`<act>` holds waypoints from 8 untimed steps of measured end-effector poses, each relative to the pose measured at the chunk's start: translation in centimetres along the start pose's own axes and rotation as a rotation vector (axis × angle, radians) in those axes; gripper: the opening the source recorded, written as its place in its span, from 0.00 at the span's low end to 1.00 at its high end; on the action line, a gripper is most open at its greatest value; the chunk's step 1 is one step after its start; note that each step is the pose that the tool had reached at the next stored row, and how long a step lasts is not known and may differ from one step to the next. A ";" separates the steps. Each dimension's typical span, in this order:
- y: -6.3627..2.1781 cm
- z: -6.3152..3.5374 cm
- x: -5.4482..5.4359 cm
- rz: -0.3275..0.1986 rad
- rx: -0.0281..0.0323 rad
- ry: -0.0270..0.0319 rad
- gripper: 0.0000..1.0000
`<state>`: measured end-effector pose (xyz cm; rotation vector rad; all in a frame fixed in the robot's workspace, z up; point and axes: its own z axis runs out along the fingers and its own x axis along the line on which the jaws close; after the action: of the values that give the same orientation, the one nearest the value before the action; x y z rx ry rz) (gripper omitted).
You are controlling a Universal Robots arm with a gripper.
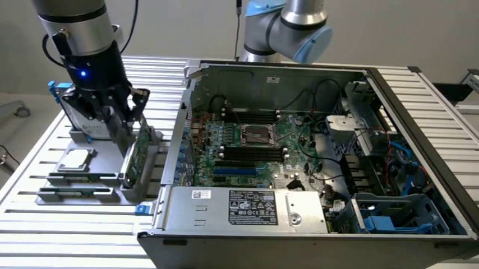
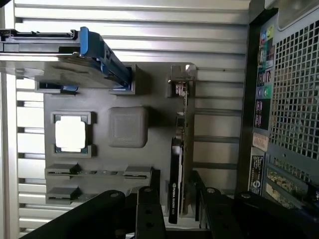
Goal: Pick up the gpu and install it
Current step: 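Pick up the gpu and move the gpu toward the slot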
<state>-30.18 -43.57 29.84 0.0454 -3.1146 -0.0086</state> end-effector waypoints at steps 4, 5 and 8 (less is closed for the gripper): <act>-0.22 0.73 -0.1 -0.001 0.0001 0.0000 0.36; -0.23 0.91 -0.2 -0.001 0.0003 0.0000 0.36; -0.25 1.45 -0.7 -0.001 0.0008 -0.0004 0.36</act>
<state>-29.54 -43.79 28.37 0.0473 -3.1150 -0.0075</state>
